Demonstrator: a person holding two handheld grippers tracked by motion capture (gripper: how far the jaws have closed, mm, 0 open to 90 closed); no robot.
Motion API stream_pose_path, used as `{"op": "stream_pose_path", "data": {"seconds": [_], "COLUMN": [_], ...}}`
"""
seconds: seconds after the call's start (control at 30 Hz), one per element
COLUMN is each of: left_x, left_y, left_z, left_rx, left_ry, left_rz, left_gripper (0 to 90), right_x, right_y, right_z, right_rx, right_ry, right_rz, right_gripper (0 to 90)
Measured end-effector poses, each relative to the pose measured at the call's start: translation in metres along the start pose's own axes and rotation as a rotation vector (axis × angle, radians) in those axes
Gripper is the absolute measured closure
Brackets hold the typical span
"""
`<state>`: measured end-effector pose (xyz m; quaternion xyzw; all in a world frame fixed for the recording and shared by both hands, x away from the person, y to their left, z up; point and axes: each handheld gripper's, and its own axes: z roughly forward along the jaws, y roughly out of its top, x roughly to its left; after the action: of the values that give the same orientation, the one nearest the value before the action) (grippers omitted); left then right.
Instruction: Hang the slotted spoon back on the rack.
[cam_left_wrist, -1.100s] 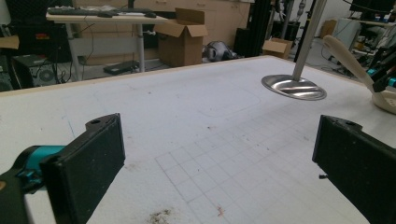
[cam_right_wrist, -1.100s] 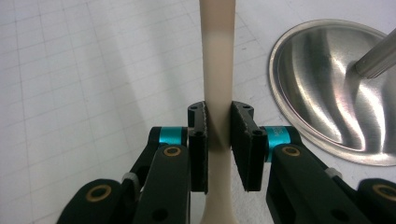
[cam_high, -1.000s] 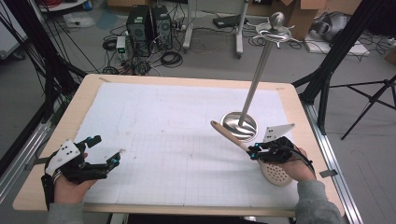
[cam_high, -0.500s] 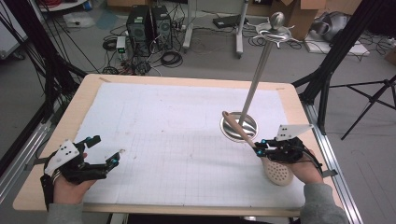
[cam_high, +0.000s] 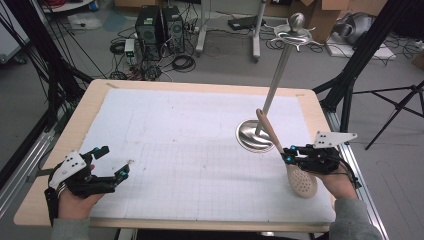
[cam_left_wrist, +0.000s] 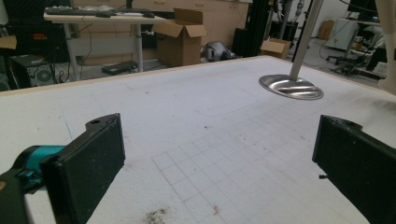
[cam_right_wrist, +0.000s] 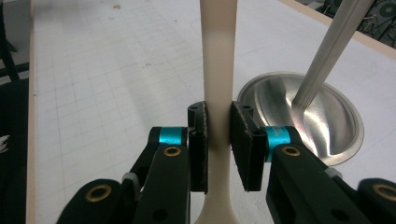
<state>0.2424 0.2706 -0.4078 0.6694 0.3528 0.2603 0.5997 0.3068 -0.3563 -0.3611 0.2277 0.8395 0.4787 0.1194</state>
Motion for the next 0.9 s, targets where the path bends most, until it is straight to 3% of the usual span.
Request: {"op": "stream_pose_path", "data": {"seconds": [0.27, 0.57, 0.73, 0.9], "left_x": [0.0, 0.0, 0.0, 0.001], "left_y": [0.0, 0.001, 0.002, 0.003], "left_z": [-0.001, -0.001, -0.001, -0.002], "left_rx": [-0.004, -0.004, -0.009, -0.015], "left_ry": [0.001, -0.003, -0.007, -0.017], "left_rz": [-0.004, -0.003, -0.002, 0.001], "left_gripper": [2.8, 2.7, 2.8, 2.8], "right_x": [-0.005, -0.009, -0.012, -0.016], "right_y": [0.003, 0.006, 0.003, 0.005], "right_z": [-0.012, -0.029, -0.034, -0.042], "right_rx": [-0.07, -0.11, -0.106, -0.143], "right_ry": [0.015, 0.002, -0.002, -0.016], "right_rz": [0.011, 0.013, 0.02, 0.035], "right_gripper": [77.6, 77.6, 77.6, 77.5]}}
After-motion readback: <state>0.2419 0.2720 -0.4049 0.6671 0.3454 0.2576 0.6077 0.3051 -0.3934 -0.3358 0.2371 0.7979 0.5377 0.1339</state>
